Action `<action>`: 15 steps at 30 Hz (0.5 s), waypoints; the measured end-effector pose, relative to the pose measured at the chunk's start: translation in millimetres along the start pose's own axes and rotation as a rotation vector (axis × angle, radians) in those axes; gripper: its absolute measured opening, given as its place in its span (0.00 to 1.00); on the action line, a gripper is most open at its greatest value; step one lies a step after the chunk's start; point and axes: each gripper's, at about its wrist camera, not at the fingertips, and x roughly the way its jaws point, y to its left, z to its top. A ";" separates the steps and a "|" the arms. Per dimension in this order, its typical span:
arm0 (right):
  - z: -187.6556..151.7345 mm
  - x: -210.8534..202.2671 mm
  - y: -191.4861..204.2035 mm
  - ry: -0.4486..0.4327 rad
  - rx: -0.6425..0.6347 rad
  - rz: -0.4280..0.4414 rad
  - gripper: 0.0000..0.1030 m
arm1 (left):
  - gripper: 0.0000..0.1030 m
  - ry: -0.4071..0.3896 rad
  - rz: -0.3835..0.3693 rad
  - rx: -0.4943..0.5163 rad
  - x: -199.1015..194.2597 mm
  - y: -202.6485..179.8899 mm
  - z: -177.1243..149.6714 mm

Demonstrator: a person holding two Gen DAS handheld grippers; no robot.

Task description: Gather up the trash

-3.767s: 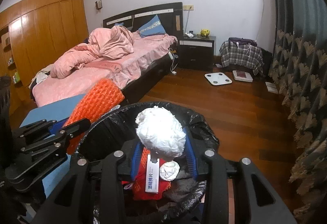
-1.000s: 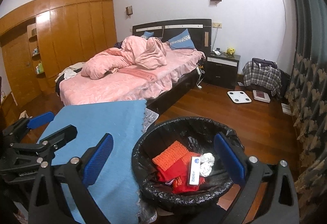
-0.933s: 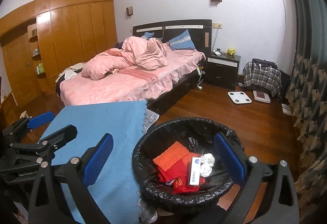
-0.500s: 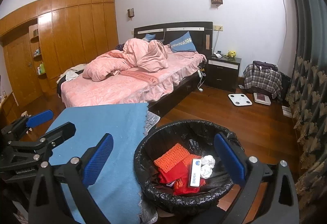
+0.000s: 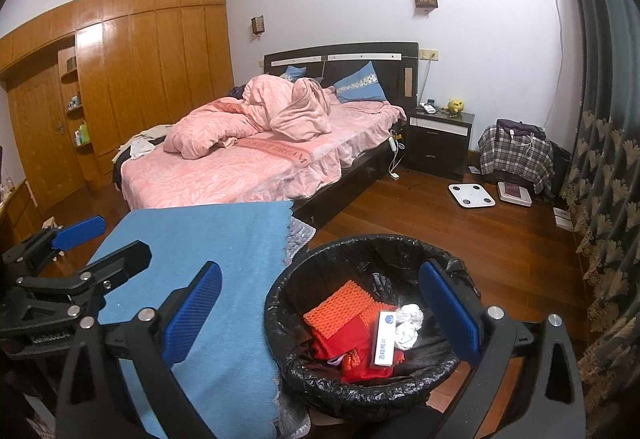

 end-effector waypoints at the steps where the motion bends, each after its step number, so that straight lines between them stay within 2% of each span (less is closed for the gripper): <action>1: -0.1 0.2 -0.1 0.000 0.001 -0.001 0.94 | 0.89 0.001 0.000 -0.001 -0.8 0.2 0.3; 15: 0.1 0.3 0.4 0.000 0.001 -0.001 0.94 | 0.89 0.001 0.001 0.000 -1.2 -0.9 0.8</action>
